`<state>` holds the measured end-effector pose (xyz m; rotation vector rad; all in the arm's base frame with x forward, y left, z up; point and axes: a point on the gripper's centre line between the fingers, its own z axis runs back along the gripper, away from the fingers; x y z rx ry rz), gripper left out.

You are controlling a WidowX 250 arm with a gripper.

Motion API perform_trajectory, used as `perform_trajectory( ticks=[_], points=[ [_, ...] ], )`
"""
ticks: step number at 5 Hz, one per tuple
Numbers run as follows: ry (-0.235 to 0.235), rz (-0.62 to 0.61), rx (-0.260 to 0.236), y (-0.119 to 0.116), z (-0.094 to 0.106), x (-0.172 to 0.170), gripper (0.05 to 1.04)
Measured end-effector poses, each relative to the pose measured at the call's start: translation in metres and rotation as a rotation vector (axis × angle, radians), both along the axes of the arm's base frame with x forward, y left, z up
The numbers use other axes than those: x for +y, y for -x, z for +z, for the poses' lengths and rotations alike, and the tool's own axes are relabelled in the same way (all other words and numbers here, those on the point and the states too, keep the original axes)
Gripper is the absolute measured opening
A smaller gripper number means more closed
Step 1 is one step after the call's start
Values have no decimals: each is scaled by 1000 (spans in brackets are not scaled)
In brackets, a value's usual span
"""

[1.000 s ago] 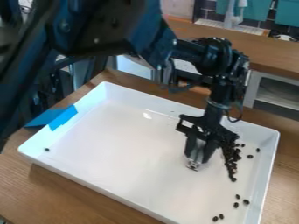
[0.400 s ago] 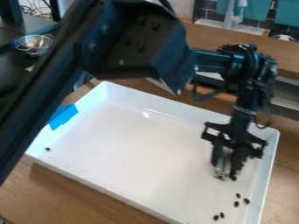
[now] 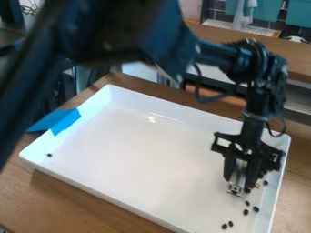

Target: Sweep into pile

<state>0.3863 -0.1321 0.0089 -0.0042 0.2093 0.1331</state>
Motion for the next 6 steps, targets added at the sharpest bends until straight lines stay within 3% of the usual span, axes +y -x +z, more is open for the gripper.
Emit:
perform_trajectory(
  ticks=[1, 2, 3, 4, 5, 6],
  points=[
    [45, 49, -87, 6, 42, 31, 382],
    [71, 90, -143, 20, 75, 63, 382],
    [-55, 234, -116, 49, 60, 70, 382],
    [-173, 318, -99, 75, 35, 51, 382],
    [-180, 411, -57, 84, 14, 45, 382],
    [-139, 526, -56, 90, 2, 36, 382]
  ],
)
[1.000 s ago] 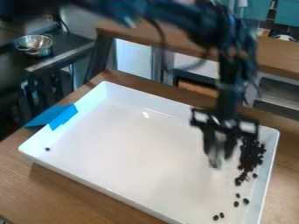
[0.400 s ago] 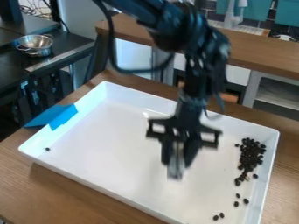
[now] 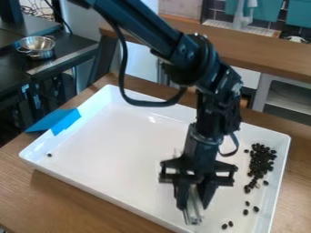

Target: Sweep into pile

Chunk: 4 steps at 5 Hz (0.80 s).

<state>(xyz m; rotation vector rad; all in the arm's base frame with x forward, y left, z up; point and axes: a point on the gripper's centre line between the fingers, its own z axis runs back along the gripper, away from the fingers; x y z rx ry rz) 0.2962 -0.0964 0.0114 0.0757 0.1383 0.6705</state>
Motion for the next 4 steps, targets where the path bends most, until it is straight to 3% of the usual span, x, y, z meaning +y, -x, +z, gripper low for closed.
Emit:
perform_trajectory(
  ticks=[1, 4],
  points=[
    [23, 47, -26, 1, -14, -9, 382],
    [70, 111, -75, -4, -25, -14, 382]
  ],
)
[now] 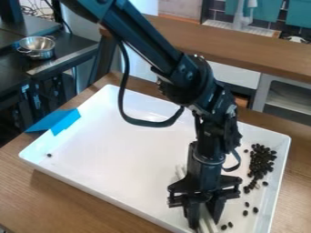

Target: Sweep into pile

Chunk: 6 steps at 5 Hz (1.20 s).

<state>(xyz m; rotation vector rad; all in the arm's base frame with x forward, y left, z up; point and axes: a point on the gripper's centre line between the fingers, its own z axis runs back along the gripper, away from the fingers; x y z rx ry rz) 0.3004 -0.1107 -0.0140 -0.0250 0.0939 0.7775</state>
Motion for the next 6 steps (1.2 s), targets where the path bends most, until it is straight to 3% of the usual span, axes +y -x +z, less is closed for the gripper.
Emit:
perform_trajectory(
  ticks=[2, 4, 5, 6],
  points=[
    [45, 46, -14, -26, 2, -13, 382],
    [41, 39, -14, -51, 4, -12, 382],
    [1, -98, -4, -50, 6, -4, 382],
    [-6, -235, -34, -47, 2, -11, 382]
  ],
)
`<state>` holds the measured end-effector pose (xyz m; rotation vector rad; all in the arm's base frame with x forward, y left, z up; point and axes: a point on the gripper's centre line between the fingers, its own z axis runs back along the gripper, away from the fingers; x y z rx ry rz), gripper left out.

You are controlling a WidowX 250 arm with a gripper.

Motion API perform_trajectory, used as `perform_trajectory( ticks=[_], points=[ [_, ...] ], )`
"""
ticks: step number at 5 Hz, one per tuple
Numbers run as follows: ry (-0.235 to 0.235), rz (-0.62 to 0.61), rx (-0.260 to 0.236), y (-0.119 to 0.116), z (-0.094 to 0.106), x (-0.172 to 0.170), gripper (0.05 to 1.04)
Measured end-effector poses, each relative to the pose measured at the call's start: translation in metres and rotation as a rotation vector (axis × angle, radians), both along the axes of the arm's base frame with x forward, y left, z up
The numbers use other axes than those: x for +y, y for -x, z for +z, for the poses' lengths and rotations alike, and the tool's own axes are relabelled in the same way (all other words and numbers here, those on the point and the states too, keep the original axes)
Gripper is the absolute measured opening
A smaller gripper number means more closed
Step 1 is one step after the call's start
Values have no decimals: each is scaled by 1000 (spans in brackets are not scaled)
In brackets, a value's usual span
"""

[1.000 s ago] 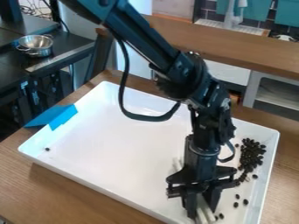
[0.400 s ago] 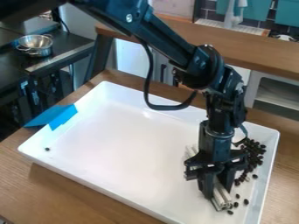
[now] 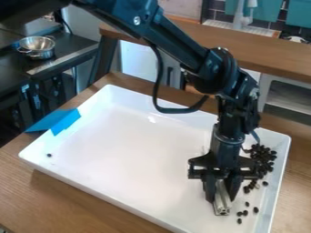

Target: Sweep into pile

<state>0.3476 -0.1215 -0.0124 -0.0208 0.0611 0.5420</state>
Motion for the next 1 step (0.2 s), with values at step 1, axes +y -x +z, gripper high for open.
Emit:
perform_trajectory(
  ticks=[1],
  points=[
    [38, -35, -40, -1, 0, -9, 382]
  ],
)
